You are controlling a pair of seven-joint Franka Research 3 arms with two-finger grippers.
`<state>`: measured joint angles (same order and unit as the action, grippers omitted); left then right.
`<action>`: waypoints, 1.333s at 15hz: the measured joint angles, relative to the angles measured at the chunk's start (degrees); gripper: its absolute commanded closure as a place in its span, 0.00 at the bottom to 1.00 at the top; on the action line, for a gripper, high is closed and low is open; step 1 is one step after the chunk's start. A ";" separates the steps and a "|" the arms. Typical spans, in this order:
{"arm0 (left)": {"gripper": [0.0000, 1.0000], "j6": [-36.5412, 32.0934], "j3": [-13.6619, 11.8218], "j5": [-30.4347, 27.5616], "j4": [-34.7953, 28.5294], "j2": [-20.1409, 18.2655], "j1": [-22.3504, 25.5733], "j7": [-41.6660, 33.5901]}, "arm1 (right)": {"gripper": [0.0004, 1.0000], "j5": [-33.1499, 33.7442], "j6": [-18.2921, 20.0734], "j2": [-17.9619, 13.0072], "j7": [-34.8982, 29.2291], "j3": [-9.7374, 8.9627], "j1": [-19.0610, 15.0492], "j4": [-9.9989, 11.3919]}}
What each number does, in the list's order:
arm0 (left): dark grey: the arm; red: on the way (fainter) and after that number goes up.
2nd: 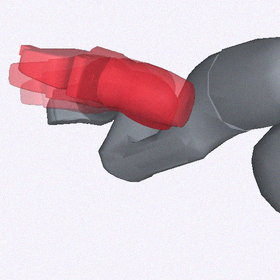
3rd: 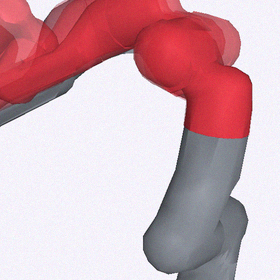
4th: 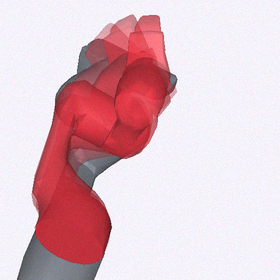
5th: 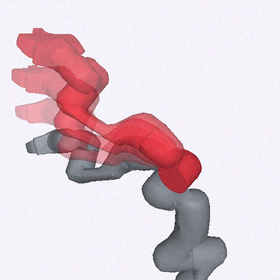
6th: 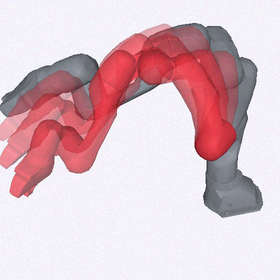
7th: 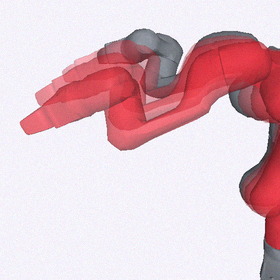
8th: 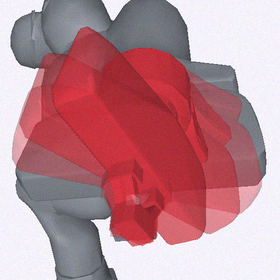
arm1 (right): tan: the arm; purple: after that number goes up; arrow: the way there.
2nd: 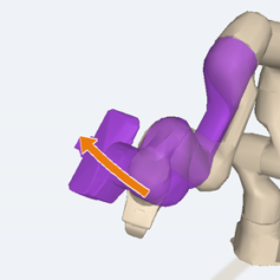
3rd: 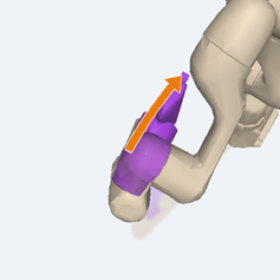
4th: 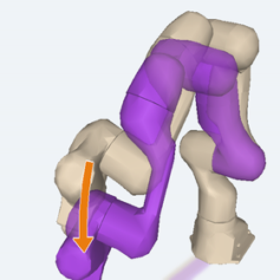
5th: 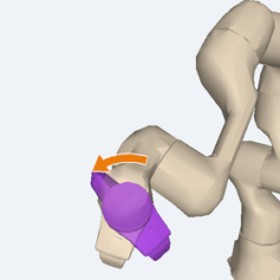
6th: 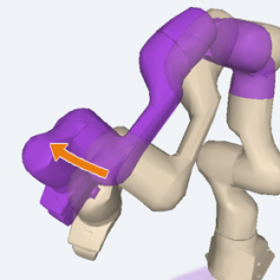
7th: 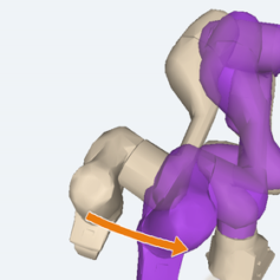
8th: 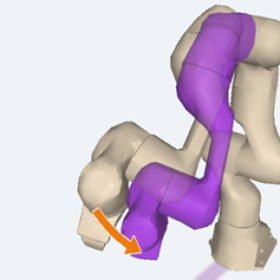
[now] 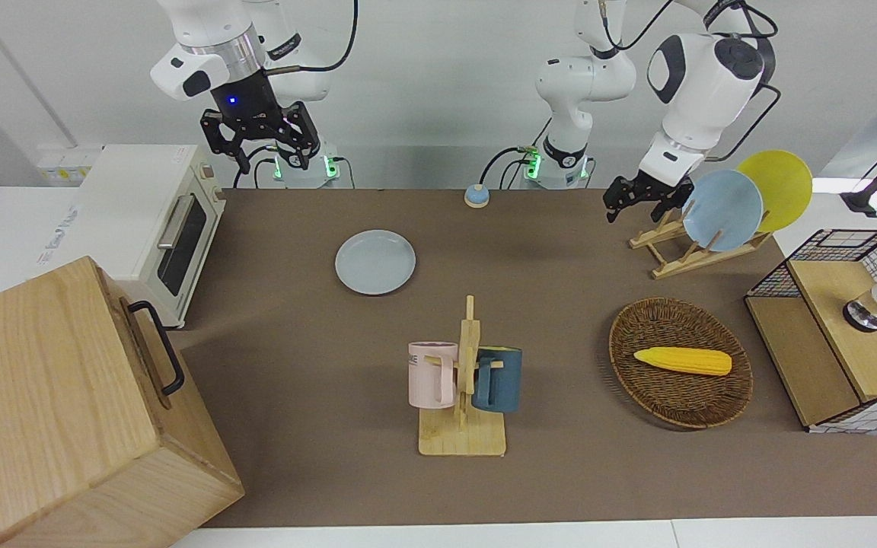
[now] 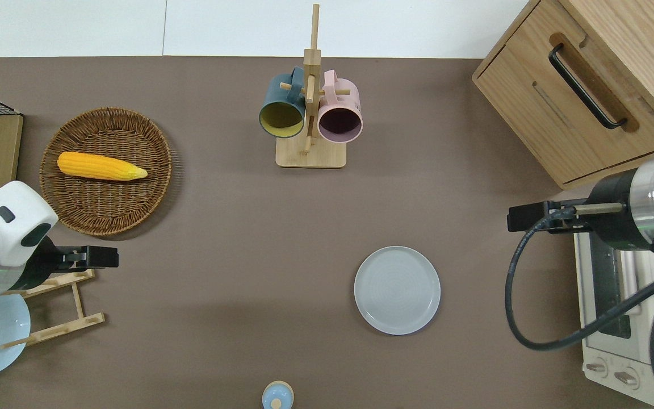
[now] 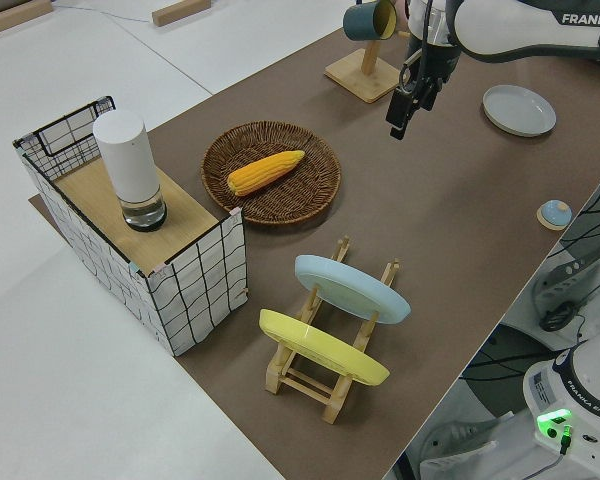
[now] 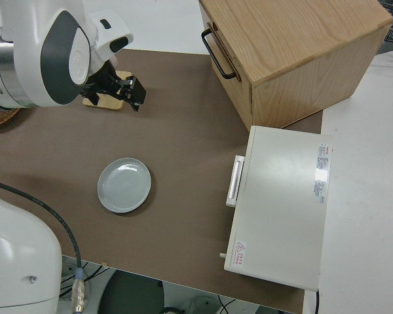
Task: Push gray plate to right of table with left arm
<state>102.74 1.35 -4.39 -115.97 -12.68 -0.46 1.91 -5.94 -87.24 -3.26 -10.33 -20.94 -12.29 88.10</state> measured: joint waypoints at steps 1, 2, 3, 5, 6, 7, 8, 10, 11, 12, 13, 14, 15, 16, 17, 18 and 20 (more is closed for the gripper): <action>0.01 -1.38 0.04 0.00 1.55 0.01 0.00 0.00 | 0.00 0.00 0.00 0.00 0.00 0.00 0.00 0.00; 0.01 -2.77 0.07 0.00 3.04 0.02 0.00 0.00 | 0.00 0.00 0.00 0.00 0.00 0.00 0.00 0.00; 0.01 -3.98 0.10 0.00 4.34 0.03 0.00 0.00 | 0.00 0.00 0.00 0.00 0.00 0.00 0.00 0.00; 0.01 -5.44 0.14 0.00 6.14 0.13 -0.01 0.00 | 0.00 0.00 0.00 0.00 0.00 0.00 0.00 0.00; 0.01 -6.24 0.15 0.00 7.09 0.41 -0.01 0.00 | 0.00 0.00 0.00 0.00 0.00 0.00 0.00 0.00; 0.01 -7.19 0.15 0.00 8.37 1.02 -0.01 0.00 | 0.00 0.00 0.00 0.00 0.00 0.00 0.00 0.00; 0.01 -8.32 0.15 0.00 10.18 2.02 -0.01 0.00 | 0.01 0.00 0.00 0.00 0.00 0.00 0.00 0.00; 0.01 -11.16 0.15 0.00 14.76 4.75 -0.01 0.00 | 0.00 0.00 0.00 0.00 0.00 0.00 0.00 0.00; 0.01 -12.32 0.15 0.00 16.97 6.36 -0.01 0.00 | 0.00 0.00 0.00 0.00 0.00 0.00 0.00 0.00; 0.01 -12.75 0.14 0.00 18.09 7.29 -0.01 0.00 | 0.00 0.00 0.00 0.00 0.00 0.00 0.00 0.00; 0.01 -12.92 0.14 0.00 18.89 8.11 -0.01 0.00 | 0.00 0.00 0.00 0.00 0.00 0.00 0.00 0.00; 0.01 -12.99 0.14 0.00 19.35 8.60 -0.01 0.00 | 0.00 0.00 0.00 0.00 0.00 0.00 0.00 0.00; 0.01 -13.00 0.13 0.00 19.62 8.89 -0.01 0.00 | 0.00 0.00 0.00 0.00 0.00 0.00 0.00 0.00; 0.01 -13.02 0.10 0.00 19.69 8.94 -0.01 0.00 | 0.00 0.00 0.00 0.00 0.00 0.00 0.00 0.00; 0.01 -13.06 0.10 0.00 19.71 8.93 -0.01 0.00 | 0.00 0.00 0.00 0.00 0.00 0.00 0.00 0.00; 0.01 -13.09 0.11 0.00 19.74 8.93 -0.01 0.00 | 0.00 0.00 0.00 0.00 0.00 0.00 0.00 0.00; 0.01 -13.10 0.11 0.00 19.77 8.93 -0.01 0.00 | 0.00 0.00 0.00 0.00 0.00 0.00 0.00 0.00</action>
<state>89.64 1.46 -4.39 -96.19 -3.75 -0.47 1.91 -5.94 -87.24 -3.26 -10.33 -20.94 -12.29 88.10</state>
